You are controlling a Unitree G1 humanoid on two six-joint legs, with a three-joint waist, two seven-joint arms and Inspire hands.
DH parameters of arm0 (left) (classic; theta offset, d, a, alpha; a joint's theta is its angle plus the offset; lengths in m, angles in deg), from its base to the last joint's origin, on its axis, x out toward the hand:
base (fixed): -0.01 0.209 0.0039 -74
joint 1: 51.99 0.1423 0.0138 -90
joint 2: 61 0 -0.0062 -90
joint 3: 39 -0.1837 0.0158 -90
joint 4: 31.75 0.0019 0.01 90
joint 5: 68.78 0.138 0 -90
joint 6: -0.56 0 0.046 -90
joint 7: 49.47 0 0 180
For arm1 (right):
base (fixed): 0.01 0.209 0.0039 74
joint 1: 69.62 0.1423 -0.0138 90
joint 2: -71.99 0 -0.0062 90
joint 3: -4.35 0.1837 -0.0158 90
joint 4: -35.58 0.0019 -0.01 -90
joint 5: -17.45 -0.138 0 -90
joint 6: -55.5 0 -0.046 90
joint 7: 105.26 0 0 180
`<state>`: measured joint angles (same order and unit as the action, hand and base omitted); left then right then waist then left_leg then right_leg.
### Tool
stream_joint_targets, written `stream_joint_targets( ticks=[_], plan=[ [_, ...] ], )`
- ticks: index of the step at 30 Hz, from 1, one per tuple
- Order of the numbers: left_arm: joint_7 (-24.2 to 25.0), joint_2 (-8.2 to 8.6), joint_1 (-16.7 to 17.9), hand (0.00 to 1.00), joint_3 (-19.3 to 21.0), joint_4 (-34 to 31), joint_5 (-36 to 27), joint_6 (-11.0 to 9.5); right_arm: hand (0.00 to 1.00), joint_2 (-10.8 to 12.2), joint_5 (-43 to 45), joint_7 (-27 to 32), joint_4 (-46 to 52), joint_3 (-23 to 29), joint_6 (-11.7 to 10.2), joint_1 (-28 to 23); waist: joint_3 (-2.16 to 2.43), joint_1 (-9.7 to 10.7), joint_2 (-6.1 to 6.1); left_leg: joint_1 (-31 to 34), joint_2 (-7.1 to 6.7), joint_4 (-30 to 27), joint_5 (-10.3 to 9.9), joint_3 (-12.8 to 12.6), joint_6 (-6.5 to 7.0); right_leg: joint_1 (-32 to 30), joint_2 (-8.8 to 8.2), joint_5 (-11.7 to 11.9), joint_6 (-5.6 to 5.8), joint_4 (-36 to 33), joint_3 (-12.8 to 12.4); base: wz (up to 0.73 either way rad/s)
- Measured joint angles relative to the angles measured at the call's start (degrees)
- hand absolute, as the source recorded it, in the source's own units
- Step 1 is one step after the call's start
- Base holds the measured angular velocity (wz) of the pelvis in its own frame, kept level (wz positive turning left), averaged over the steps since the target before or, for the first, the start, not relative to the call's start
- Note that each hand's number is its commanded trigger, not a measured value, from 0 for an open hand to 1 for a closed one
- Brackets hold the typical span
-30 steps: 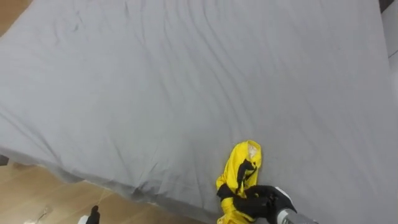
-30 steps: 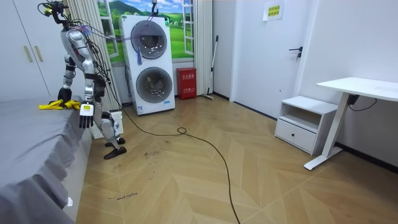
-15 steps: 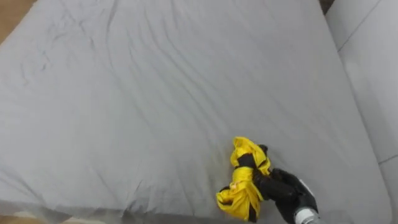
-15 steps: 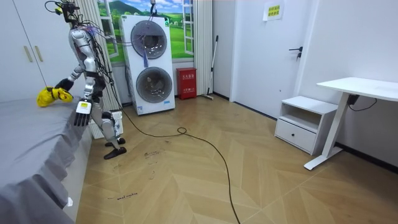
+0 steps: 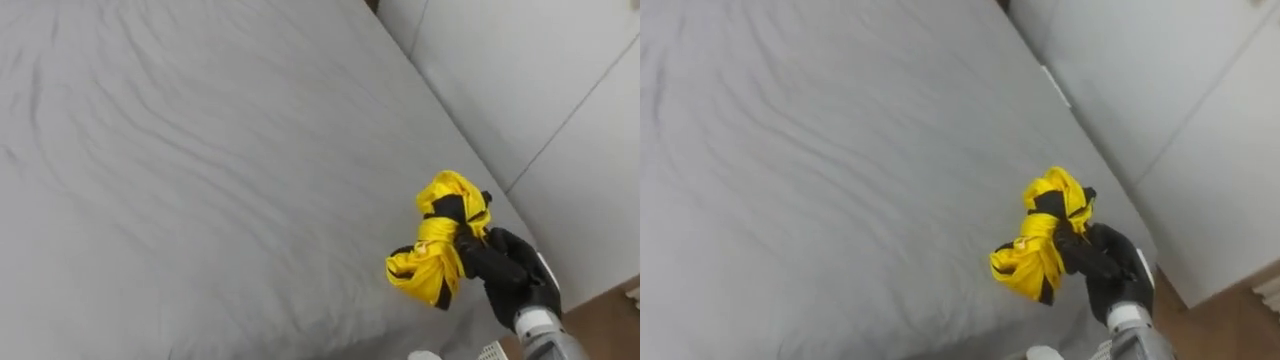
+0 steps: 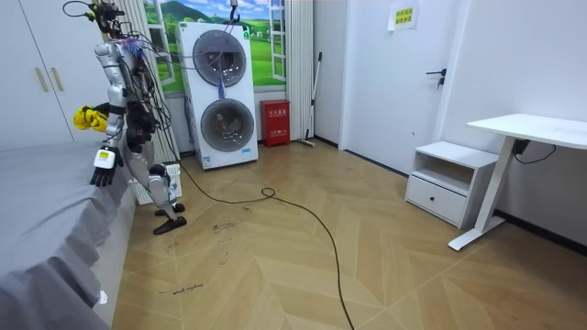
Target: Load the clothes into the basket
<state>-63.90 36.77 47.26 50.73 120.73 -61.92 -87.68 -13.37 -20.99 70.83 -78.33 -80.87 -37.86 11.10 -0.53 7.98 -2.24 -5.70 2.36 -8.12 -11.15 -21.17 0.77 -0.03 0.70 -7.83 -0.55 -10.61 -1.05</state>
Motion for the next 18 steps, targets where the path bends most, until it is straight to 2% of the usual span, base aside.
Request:
stream_joint_targets(
  ticks=[2,6,10,13,15,18],
  plan=[
    [-1.0,0.16,0.2,0.00,0.1,0.0,-0.2,0.9,1.00,0.0,0.0,0.1,0.0,1.1,1.1,-0.5,-0.08,0.3,-0.13,0.0,0.14,0.0,-0.1,-0.9,-0.16,-0.7,0.34,0.0,-0.01,-0.1,-1.0,-0.31],
    [-2.8,0.33,1.4,0.00,0.1,0.0,-0.6,1.2,1.00,0.6,0.3,1.3,-0.2,3.5,2.6,-1.6,-0.21,1.6,-0.35,0.0,0.53,0.0,-0.2,-2.5,-0.26,-1.2,0.89,0.4,-0.05,-0.1,-3.1,-0.21],
    [-2.9,-0.05,2.8,0.00,-0.1,-0.2,-0.6,1.2,1.00,0.6,-0.1,2.6,-0.3,4.7,2.8,-1.6,-0.04,3.3,0.12,0.2,0.98,-0.3,-0.5,-3.4,-0.30,-1.6,1.18,0.7,-0.06,0.0,-3.6,-0.12],
    [-2.8,-0.18,3.2,0.00,-0.7,-0.4,-0.6,1.8,1.00,0.5,0.0,3.4,-0.2,6.1,2.8,-1.6,0.10,4.6,0.91,1.6,0.91,-0.7,-0.7,-3.7,-0.25,-3.2,1.35,1.2,-0.04,-0.1,-4.5,-0.15],
    [-2.5,-0.21,3.0,0.00,-0.8,-0.3,-0.5,2.0,1.00,0.4,0.0,4.2,-0.3,7.7,2.8,-1.4,0.21,5.4,1.94,3.6,0.88,-1.0,-0.6,-4.0,-0.20,-5.3,1.40,1.8,0.03,-0.1,-5.0,-0.14],
    [-1.5,-0.74,2.9,0.00,-1.8,-0.3,-2.1,1.9,1.00,-0.3,-0.1,4.6,-0.3,9.0,2.8,-0.1,0.07,6.2,3.21,6.0,0.83,-1.4,-0.6,-4.2,-0.11,-8.3,1.43,1.9,0.03,-1.6,-5.4,-0.15]
  ],
)
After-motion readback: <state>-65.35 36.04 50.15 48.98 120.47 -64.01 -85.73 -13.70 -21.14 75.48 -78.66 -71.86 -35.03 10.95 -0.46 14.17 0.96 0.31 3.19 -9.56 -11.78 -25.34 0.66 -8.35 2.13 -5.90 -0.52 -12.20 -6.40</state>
